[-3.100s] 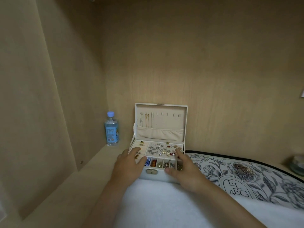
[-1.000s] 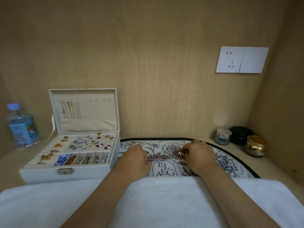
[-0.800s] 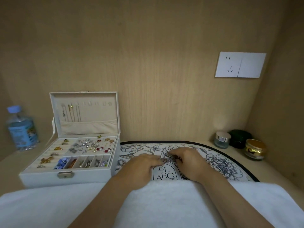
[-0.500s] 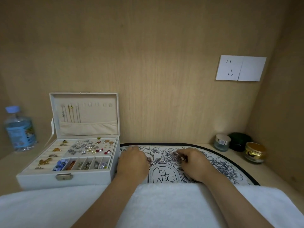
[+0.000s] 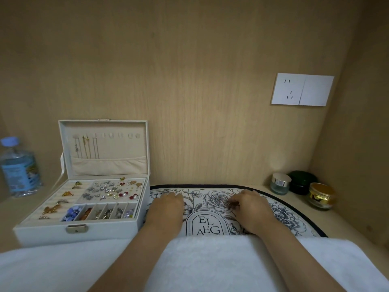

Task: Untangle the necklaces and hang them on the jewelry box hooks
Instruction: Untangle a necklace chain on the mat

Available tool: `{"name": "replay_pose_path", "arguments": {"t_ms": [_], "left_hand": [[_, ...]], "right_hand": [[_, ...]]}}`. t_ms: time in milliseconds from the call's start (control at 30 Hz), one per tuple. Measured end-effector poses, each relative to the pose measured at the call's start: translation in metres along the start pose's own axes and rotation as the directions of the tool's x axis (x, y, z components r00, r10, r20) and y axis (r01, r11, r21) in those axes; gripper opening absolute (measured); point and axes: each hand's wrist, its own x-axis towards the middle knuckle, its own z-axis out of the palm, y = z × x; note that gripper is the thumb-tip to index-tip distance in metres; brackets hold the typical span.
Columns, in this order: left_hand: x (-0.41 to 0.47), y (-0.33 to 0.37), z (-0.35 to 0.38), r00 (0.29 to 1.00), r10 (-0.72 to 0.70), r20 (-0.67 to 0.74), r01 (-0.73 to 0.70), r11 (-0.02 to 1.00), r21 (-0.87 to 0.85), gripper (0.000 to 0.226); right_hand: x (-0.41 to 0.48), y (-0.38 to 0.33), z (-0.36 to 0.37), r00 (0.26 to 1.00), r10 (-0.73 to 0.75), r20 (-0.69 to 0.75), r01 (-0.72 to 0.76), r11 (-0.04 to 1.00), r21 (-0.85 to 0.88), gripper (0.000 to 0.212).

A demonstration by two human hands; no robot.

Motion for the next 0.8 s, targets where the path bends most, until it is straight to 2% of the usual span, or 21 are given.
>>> {"name": "replay_pose_path", "arguments": {"t_ms": [100, 200, 267, 333, 400, 433, 500, 533, 600, 633, 700, 800], "left_hand": [[-0.002, 0.001, -0.001, 0.999, -0.031, -0.006, 0.031, 0.995, -0.092, 0.022], [-0.006, 0.009, -0.007, 0.999, -0.031, -0.038, 0.024, 0.986, -0.162, 0.019], [-0.008, 0.014, -0.009, 0.997, -0.048, -0.062, 0.035, 0.981, -0.193, 0.018], [-0.007, 0.013, -0.010, 0.998, -0.055, -0.041, 0.040, 0.955, -0.295, 0.018], [-0.005, 0.006, -0.010, 1.000, -0.009, -0.029, -0.003, 0.929, -0.370, 0.023], [-0.005, 0.002, -0.011, 0.999, 0.023, -0.030, -0.031, 0.940, -0.339, 0.030], [-0.005, -0.006, -0.012, 0.999, 0.043, 0.010, -0.041, 0.986, -0.163, 0.046], [-0.007, -0.008, -0.013, 0.999, 0.026, 0.036, -0.023, 0.997, -0.068, 0.045], [-0.011, -0.009, -0.012, 0.997, -0.013, 0.078, 0.010, 0.999, 0.044, 0.036], [-0.012, -0.009, -0.010, 0.995, -0.019, 0.094, 0.016, 0.999, 0.030, 0.034], [-0.010, -0.006, -0.007, 0.994, 0.008, 0.112, 0.003, 0.995, -0.099, 0.029], [-0.004, -0.001, -0.002, 0.989, 0.087, 0.119, -0.034, 0.921, -0.388, 0.029]], "right_hand": [[-0.001, -0.006, 0.001, 0.998, -0.032, -0.063, 0.033, 0.999, 0.012, 0.049], [-0.002, -0.022, 0.009, 0.974, -0.193, -0.118, 0.216, 0.948, 0.234, 0.038], [-0.003, -0.032, 0.013, 0.965, -0.259, -0.033, 0.251, 0.881, 0.400, 0.035], [-0.002, -0.032, 0.014, 0.964, -0.265, 0.024, 0.227, 0.868, 0.441, 0.039], [0.000, -0.023, 0.014, 0.978, -0.209, 0.023, 0.187, 0.914, 0.361, 0.040], [0.001, -0.017, 0.014, 0.987, -0.162, 0.020, 0.151, 0.949, 0.277, 0.041], [0.001, -0.010, 0.012, 0.997, -0.061, 0.048, 0.054, 0.989, 0.137, 0.047], [0.000, -0.009, 0.011, 0.998, -0.030, 0.061, 0.024, 0.995, 0.099, 0.050], [-0.001, -0.013, 0.011, 0.998, -0.046, 0.041, 0.044, 0.998, 0.055, 0.047], [-0.002, -0.018, 0.010, 0.996, -0.092, 0.000, 0.092, 0.994, 0.060, 0.045], [-0.005, -0.033, 0.009, 0.972, -0.225, -0.073, 0.235, 0.952, 0.198, 0.042], [-0.012, -0.058, 0.008, 0.919, -0.393, -0.024, 0.363, 0.824, 0.436, 0.040]]}}
